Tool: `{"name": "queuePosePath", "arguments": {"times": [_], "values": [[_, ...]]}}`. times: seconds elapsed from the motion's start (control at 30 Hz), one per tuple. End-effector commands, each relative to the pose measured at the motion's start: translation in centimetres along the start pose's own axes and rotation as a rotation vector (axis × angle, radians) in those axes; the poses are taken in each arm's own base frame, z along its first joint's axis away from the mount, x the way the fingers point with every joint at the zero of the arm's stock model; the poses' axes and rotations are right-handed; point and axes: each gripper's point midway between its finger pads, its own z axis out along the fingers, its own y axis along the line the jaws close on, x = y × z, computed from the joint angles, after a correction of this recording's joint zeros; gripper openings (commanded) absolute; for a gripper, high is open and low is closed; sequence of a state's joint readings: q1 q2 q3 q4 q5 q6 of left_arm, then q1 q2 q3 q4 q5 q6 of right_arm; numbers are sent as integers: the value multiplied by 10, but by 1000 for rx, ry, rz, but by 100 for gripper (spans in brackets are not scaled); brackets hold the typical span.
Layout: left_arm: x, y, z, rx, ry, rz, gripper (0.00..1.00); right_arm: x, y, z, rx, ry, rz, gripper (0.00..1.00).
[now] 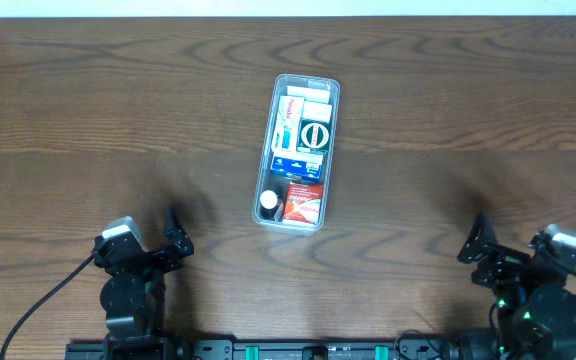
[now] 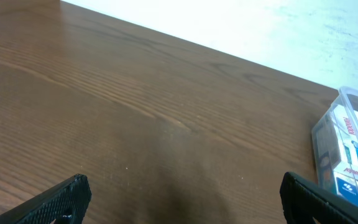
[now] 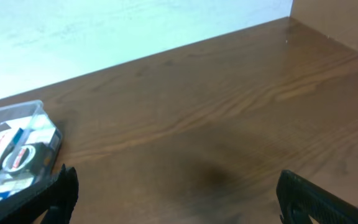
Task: Pack container
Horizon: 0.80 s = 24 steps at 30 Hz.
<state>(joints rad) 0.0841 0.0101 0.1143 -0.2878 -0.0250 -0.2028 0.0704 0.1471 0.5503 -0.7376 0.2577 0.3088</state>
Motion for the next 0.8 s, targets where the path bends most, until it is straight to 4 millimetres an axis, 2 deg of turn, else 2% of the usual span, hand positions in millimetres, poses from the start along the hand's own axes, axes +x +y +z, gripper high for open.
{"name": "queuePosePath", "arguments": {"times": [0.0,0.13,0.43,0.67,0.77], "values": [[12,1,3,2,27,1,98,13,-3,4,-15,-29,0,99],[12,1,3,2,28,1,98,26,-6,10,-12,-37,5,99],[12,1,3,2,27,1,98,77,-14,38,16,69,-19,99],[12,1,3,2,27,1,98,99,-8,57,-28,80,-13,99],[12,1,3,2,27,1,98,97,-4,57,-53,75,-10,99]]}}
